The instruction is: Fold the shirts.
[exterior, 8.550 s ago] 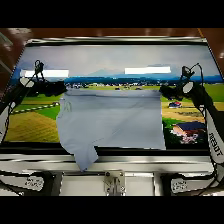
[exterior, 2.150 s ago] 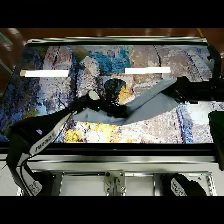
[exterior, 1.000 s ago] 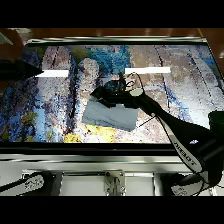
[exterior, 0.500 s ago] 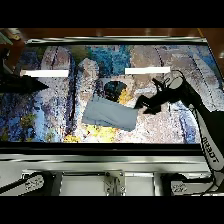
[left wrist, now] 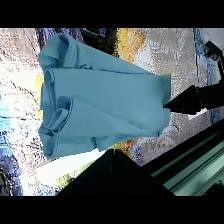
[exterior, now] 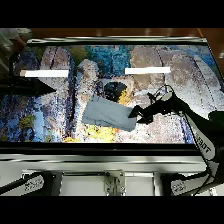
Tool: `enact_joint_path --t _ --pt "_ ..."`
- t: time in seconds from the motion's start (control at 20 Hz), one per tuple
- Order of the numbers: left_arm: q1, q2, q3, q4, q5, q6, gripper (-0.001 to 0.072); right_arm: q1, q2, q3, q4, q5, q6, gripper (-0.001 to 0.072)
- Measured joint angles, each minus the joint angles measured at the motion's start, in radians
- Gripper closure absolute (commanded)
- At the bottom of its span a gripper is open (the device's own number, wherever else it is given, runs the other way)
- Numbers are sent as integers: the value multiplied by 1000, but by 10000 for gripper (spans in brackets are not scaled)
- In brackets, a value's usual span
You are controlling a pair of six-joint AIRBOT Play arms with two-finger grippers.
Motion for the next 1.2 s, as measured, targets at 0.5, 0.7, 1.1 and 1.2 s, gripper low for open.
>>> enact_joint_path --t 0.5,0.7,1.1,1.2 --pt "-35 0 0 0 0 -23 674 -148 124 253 25 44 -80 642" --pt "-35 0 0 0 -1 -23 673 -386 296 415 -179 180 28 642" --pt "-37 18 0 -3 -65 -34 673 -911 446 517 -459 293 32 642" --pt "-37 33 0 -3 -92 -41 673 -1006 440 522 -461 266 11 642"
